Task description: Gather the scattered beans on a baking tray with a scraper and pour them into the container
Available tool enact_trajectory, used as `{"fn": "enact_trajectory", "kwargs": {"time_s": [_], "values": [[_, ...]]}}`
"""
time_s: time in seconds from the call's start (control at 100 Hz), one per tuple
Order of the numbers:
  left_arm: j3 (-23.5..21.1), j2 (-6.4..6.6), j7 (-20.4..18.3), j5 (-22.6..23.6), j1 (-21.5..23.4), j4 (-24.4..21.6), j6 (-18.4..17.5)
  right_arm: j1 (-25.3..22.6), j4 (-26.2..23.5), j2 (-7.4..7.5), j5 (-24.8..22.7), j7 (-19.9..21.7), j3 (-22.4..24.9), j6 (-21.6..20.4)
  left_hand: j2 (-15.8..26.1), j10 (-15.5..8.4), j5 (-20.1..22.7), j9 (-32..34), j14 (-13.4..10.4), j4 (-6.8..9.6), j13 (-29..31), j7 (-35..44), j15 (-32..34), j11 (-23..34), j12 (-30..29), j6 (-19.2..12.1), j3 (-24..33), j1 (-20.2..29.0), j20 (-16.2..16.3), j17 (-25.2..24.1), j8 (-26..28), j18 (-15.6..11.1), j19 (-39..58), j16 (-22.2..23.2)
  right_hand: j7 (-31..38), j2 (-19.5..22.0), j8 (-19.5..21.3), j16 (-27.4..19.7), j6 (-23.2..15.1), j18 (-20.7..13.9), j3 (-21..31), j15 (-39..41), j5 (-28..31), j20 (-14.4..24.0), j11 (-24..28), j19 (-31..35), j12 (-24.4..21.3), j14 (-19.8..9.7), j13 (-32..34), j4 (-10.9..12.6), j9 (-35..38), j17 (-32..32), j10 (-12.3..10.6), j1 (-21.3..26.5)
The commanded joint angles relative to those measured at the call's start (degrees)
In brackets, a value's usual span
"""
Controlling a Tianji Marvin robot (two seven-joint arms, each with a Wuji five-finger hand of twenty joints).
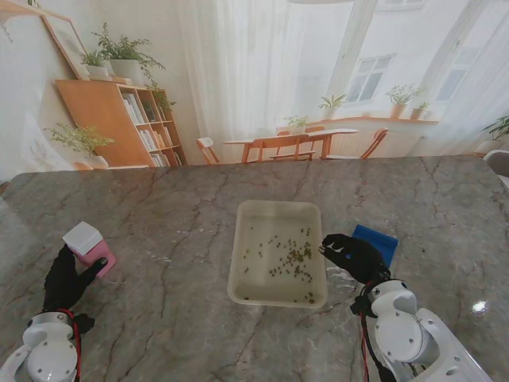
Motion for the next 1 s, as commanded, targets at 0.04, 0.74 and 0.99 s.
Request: {"fn": "enact_trajectory", "kwargs": {"time_s": [0.04,0.74,0.99], "values": [[0.8,0.05,-0.2,0.8,-1.6,1.1,0.2,0.1,0.1,0.15,-0.2,1.1,-0.3,0.0,-2.2,-2.1,-0.8,-1.0,-1.7,0.73,-1.4,-0.4,0.1,-0.2,0.3,2.1,-0.3,-1.8,0.0,0.1,0.6,-1.5,0.6,-0.3,-0.1,1.5,0.7,0.0,-0.3,0.4,-1.3,-0.1,1.2,0.1,0.7,1.7,0.2,-0.7,0.2,1.2,1.0,-0.1,-0.2,0.8],[0.4,-1.91,2.1,-6.9,-1.4,0.5,2.8,0.7,0.3,0.51,-0.7,2.5,-1.4,-0.6,-7.3,-4.0,-1.4,-1.0,-2.2,1.39,0.0,-2.3,0.7,-0.1,1.0,-6.0,0.0,3.3,0.4,0.3,-2.7,-1.2,4.2,0.5,0.6,1.5,1.0,0.0,-0.6,0.5,-1.4,0.3,2.2,-0.1,1.1,2.0,0.4,-0.8,0.8,1.2,1.9,0.3,-0.3,0.9],[0.5,-1.95,-0.5,-10.4,-3.0,1.3,2.5,0.6,0.2,0.52,-0.9,2.5,-1.3,-0.5,-11.2,-5.3,-1.9,3.3,-2.9,1.81,3.3,1.8,1.3,0.8,1.4,-14.4,0.3,7.6,0.4,1.8,7.3,-1.4,6.3,0.9,0.8,1.5,1.1,0.0,-0.6,0.5,-1.4,0.4,2.6,-0.2,1.2,2.1,0.5,-0.8,1.0,1.2,2.0,0.3,-0.2,1.0]]}}
